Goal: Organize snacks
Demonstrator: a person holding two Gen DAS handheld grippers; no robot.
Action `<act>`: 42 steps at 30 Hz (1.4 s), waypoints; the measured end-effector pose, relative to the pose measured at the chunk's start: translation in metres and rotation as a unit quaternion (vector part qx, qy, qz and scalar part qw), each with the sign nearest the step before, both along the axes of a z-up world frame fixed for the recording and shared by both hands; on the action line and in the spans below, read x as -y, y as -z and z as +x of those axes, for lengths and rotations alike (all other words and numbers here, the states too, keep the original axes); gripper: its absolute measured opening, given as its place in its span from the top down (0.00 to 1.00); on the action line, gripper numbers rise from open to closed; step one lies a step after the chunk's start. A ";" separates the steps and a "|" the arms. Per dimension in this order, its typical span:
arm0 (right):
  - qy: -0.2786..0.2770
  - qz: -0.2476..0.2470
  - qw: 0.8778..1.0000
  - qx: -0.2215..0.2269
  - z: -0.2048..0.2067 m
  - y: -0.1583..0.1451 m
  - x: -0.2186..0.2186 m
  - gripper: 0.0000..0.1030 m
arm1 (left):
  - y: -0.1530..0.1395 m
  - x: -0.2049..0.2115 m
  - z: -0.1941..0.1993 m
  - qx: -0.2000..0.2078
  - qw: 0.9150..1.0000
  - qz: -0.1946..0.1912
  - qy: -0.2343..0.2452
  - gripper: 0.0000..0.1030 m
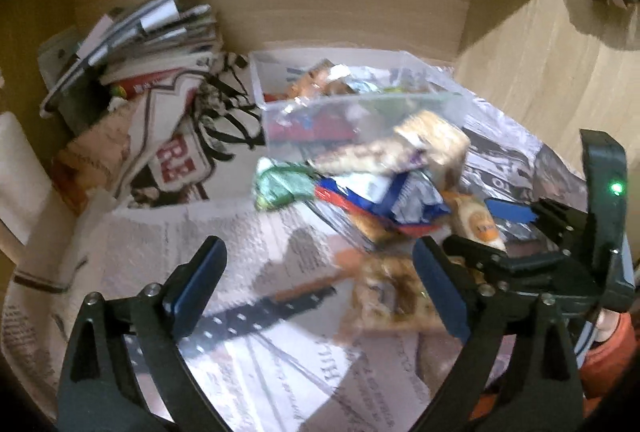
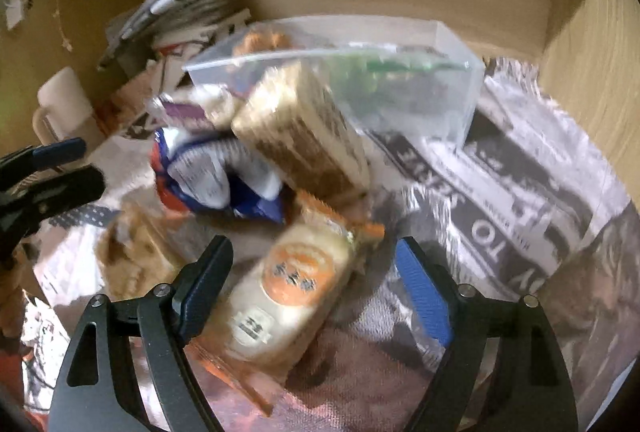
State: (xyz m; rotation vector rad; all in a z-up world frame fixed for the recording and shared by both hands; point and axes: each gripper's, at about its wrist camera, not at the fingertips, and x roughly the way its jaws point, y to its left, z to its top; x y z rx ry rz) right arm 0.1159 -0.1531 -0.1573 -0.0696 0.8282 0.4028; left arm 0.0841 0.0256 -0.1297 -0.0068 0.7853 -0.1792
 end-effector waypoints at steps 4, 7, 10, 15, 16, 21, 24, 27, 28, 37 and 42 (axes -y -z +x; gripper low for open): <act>0.005 0.000 1.000 0.005 -0.006 -0.003 0.012 0.43 | 0.007 0.014 -0.005 -0.014 1.000 -0.016 0.018 0.06; 0.011 -0.005 1.000 0.009 -0.009 -0.003 0.019 0.64 | 0.015 0.027 -0.008 -0.023 0.999 -0.016 0.032 0.06; 0.017 0.003 1.000 0.014 -0.015 -0.004 0.029 0.66 | 0.023 0.040 -0.010 -0.031 0.999 -0.014 0.042 0.06; 0.023 0.009 0.999 0.027 -0.023 -0.007 0.037 0.68 | 0.039 0.050 -0.004 -0.049 0.998 -0.003 0.040 0.06; 0.025 0.011 0.999 0.032 -0.025 -0.008 0.038 0.68 | 0.042 0.050 -0.002 -0.049 0.998 -0.002 0.035 0.06; 0.027 0.021 0.999 0.041 -0.027 -0.015 0.045 0.69 | 0.041 0.041 -0.005 -0.033 0.999 -0.015 0.025 0.27; 0.030 0.027 0.998 0.048 -0.026 -0.021 0.049 0.69 | 0.035 0.033 -0.008 -0.028 0.999 -0.026 0.017 0.28; 0.031 0.031 0.997 0.059 -0.026 -0.029 0.050 0.69 | 0.025 0.026 -0.012 -0.015 1.000 -0.023 0.006 0.28; 0.031 0.032 0.997 0.063 -0.026 -0.031 0.050 0.69 | 0.021 0.025 -0.013 -0.010 1.000 -0.023 0.003 0.28; 0.029 0.044 0.993 0.108 -0.020 -0.062 0.048 0.69 | -0.031 0.007 -0.010 0.056 0.998 -0.023 -0.023 0.28; 0.028 0.044 0.990 0.127 -0.011 -0.077 0.045 0.69 | -0.056 0.002 0.004 0.083 0.996 -0.021 -0.024 0.28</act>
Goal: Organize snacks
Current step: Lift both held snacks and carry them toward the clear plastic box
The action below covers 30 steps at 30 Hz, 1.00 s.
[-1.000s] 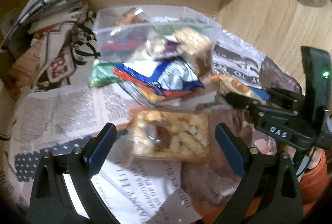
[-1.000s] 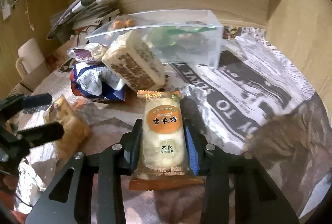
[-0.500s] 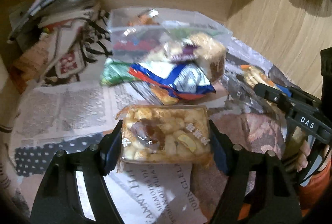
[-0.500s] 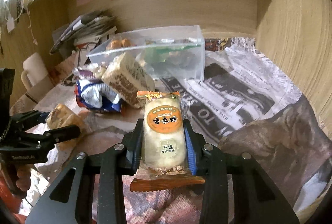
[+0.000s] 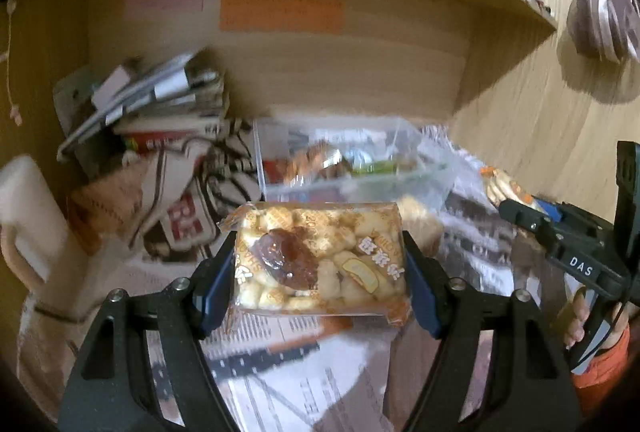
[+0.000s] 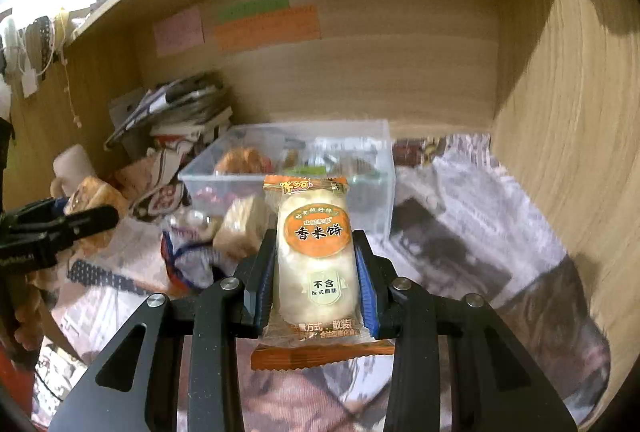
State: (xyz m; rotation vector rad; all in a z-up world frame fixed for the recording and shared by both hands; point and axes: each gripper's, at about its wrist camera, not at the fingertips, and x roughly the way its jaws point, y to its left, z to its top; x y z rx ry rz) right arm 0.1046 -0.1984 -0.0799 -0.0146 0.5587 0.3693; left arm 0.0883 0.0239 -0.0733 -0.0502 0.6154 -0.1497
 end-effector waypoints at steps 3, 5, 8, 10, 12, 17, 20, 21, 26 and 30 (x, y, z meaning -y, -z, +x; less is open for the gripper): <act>0.002 0.000 1.000 0.010 0.008 -0.010 -0.002 0.69 | -0.013 0.001 0.012 0.011 1.000 0.001 0.002 0.28; 0.002 -0.001 1.000 0.015 0.014 -0.014 -0.003 0.69 | -0.020 0.001 0.022 0.015 1.000 -0.001 0.005 0.28; 0.003 -0.002 1.000 0.024 0.021 -0.021 -0.004 0.69 | -0.027 0.004 0.034 0.019 1.000 -0.004 0.010 0.28; 0.001 -0.002 1.000 0.030 0.028 -0.027 -0.005 0.69 | -0.034 0.007 0.046 0.023 1.000 -0.003 0.012 0.28; -0.003 -0.003 0.999 0.035 0.036 -0.034 -0.008 0.69 | -0.039 0.011 0.057 0.023 1.000 -0.002 0.015 0.28; -0.010 -0.003 0.999 0.047 0.058 -0.045 -0.010 0.69 | -0.046 0.021 0.087 0.017 1.000 -0.003 0.021 0.28; -0.014 -0.001 0.999 0.047 0.071 -0.048 -0.013 0.69 | -0.045 0.027 0.106 0.016 1.000 0.001 0.016 0.28; -0.014 -0.002 0.999 0.048 0.076 -0.048 -0.013 0.69 | -0.044 0.029 0.113 0.015 1.000 0.004 0.014 0.28; -0.008 -0.011 0.999 0.044 0.098 -0.048 -0.014 0.69 | -0.032 0.038 0.146 -0.010 1.000 0.002 0.020 0.28; -0.001 -0.022 0.999 0.032 0.118 -0.043 -0.015 0.69 | -0.020 0.046 0.172 -0.030 0.999 -0.002 0.029 0.28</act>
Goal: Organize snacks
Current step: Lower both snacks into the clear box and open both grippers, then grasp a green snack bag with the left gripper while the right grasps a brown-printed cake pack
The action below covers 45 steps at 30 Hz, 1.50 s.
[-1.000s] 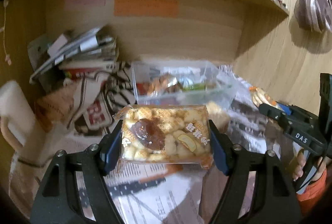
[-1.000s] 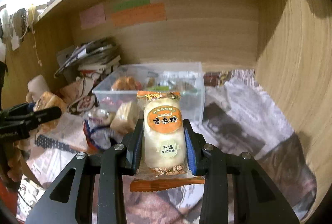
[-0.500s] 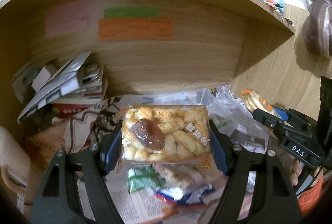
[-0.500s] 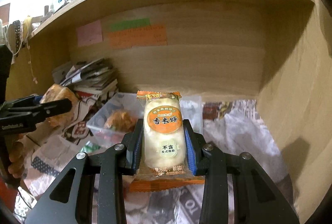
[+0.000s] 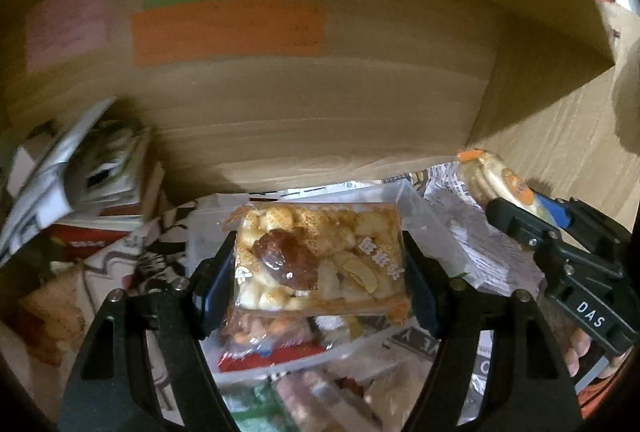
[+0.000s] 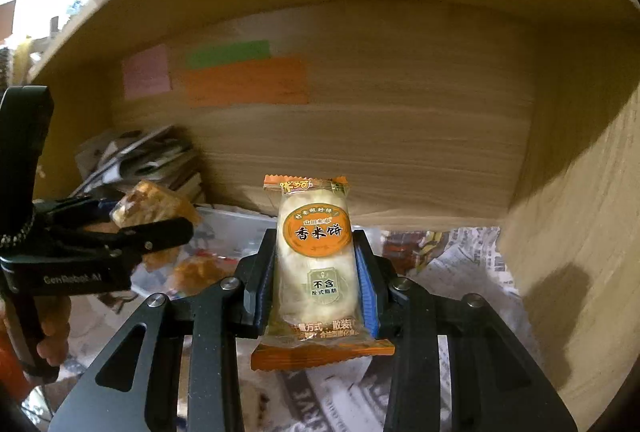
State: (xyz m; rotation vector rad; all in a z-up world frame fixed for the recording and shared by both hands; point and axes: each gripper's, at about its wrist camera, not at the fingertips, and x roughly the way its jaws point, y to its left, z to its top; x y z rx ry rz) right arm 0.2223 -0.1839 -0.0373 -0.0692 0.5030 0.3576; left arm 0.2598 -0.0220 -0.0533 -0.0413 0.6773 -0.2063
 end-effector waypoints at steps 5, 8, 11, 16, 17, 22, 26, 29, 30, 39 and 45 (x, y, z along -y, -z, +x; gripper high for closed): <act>-0.002 -0.005 0.999 -0.032 0.028 0.014 -0.001 0.69 | 0.015 0.010 0.026 -0.026 1.000 0.002 0.005 0.28; -0.004 -0.012 0.999 -0.051 0.042 0.023 -0.004 0.69 | 0.023 0.015 0.040 -0.040 0.999 0.007 0.002 0.28; -0.007 -0.025 0.997 -0.068 0.055 0.034 -0.008 0.69 | 0.029 0.017 0.052 -0.059 0.998 0.004 0.007 0.28; -0.010 -0.034 0.995 -0.098 0.072 0.049 -0.010 0.68 | 0.036 0.017 0.064 -0.088 0.996 -0.006 0.009 0.27; -0.012 -0.034 0.994 -0.102 0.074 0.050 -0.010 0.68 | 0.036 0.016 0.065 -0.092 0.996 -0.008 0.009 0.27; -0.011 -0.037 0.993 -0.110 0.074 0.050 -0.011 0.65 | 0.025 0.020 0.057 -0.077 0.997 -0.007 0.013 0.24; -0.006 -0.032 0.995 -0.094 0.062 0.040 -0.009 0.53 | 0.011 0.021 0.041 -0.054 0.998 -0.004 0.024 0.22; -0.011 -0.033 0.996 -0.078 0.046 0.030 -0.010 0.53 | 0.003 0.019 0.028 -0.039 0.999 -0.002 0.027 0.20; -0.014 -0.032 0.997 -0.075 0.042 0.028 -0.010 0.53 | 0.000 0.017 0.021 -0.034 0.999 -0.002 0.028 0.18; -0.048 -0.011 0.997 -0.052 -0.013 0.015 -0.014 0.45 | -0.014 -0.006 -0.036 -0.001 1.000 0.009 0.020 0.10; -0.059 0.004 0.996 -0.068 -0.038 0.030 -0.019 0.45 | -0.005 -0.032 -0.072 -0.002 1.000 0.025 0.009 0.08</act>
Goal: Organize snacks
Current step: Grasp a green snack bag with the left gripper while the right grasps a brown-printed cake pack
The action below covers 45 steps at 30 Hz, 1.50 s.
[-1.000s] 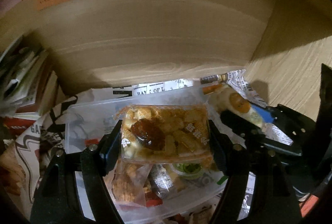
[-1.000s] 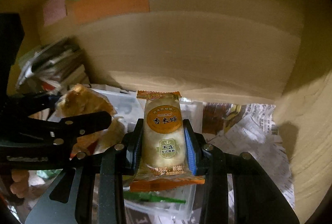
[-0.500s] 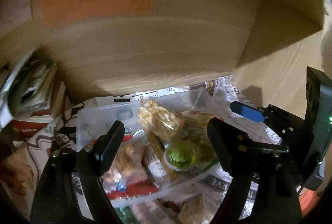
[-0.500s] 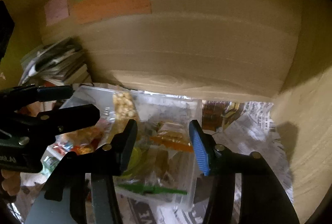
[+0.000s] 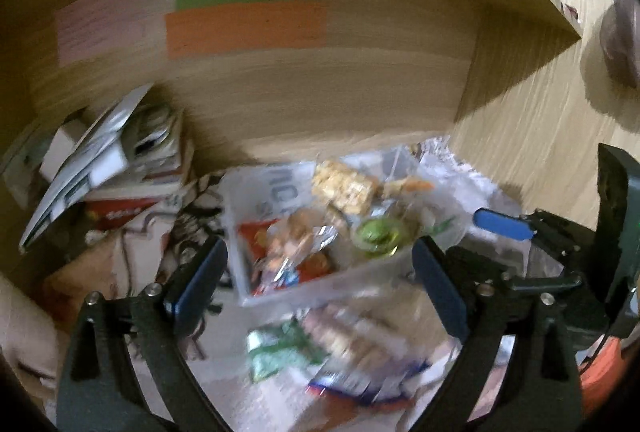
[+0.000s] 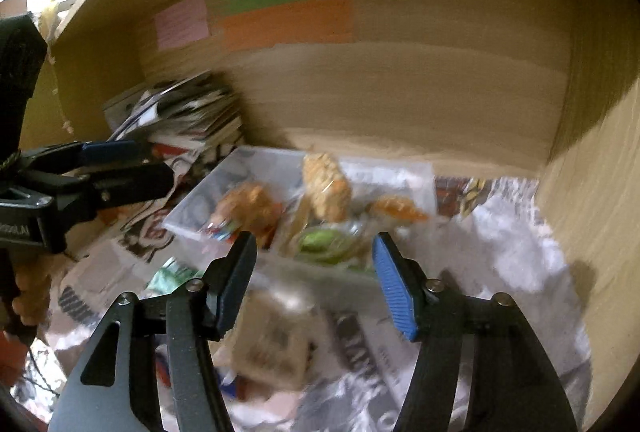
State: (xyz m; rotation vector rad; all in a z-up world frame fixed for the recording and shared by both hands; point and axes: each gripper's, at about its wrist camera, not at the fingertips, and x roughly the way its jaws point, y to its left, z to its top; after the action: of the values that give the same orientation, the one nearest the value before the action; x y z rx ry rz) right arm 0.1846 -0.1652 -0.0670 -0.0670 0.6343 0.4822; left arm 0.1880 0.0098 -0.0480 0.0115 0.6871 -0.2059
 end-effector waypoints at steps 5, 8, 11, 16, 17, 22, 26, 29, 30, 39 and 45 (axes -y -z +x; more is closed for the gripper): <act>-0.005 0.012 1.000 -0.008 -0.024 0.008 -0.004 0.45 | 0.024 -0.023 -0.019 -0.025 0.999 0.002 -0.020 0.08; -0.008 0.022 1.000 -0.017 -0.036 0.013 -0.005 0.44 | 0.040 -0.035 -0.023 -0.042 0.998 0.006 -0.036 0.08; -0.007 0.017 1.000 -0.021 -0.045 0.020 -0.009 0.39 | 0.058 -0.049 -0.030 -0.062 0.997 0.004 -0.051 0.08; -0.011 0.004 0.999 -0.046 -0.047 0.038 -0.017 0.39 | 0.073 -0.062 -0.038 -0.078 0.994 0.003 -0.071 0.08; -0.010 0.001 0.999 -0.050 -0.046 0.041 -0.018 0.39 | 0.076 -0.063 -0.038 -0.082 0.994 0.002 -0.075 0.08; -0.004 -0.016 0.998 -0.066 -0.036 0.058 -0.024 0.39 | 0.091 -0.066 -0.032 -0.102 0.992 -0.003 -0.079 0.08; 0.001 0.003 0.997 -0.072 -0.029 0.060 -0.018 0.42 | 0.099 -0.062 -0.017 -0.110 0.991 -0.004 -0.074 0.08; 0.002 0.005 0.997 -0.071 -0.027 0.059 -0.016 0.57 | 0.102 -0.058 -0.007 -0.114 0.991 -0.007 -0.070 0.08; 0.005 0.005 0.998 -0.068 -0.027 0.059 -0.015 0.59 | 0.104 -0.057 -0.003 -0.117 0.991 -0.008 -0.068 0.08; 0.031 0.017 0.998 -0.053 -0.026 0.053 0.004 0.68 | 0.123 -0.051 0.019 -0.144 0.988 -0.024 -0.056 0.20; 0.035 0.022 0.998 -0.045 -0.030 0.049 0.008 0.68 | 0.127 -0.037 0.017 -0.138 0.990 -0.022 -0.027 0.53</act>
State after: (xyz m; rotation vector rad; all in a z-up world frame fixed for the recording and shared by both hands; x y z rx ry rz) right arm 0.1549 -0.1728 -0.1160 0.0185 0.7111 0.4323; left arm 0.2048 0.0463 -0.1747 -0.0786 0.9569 -0.1715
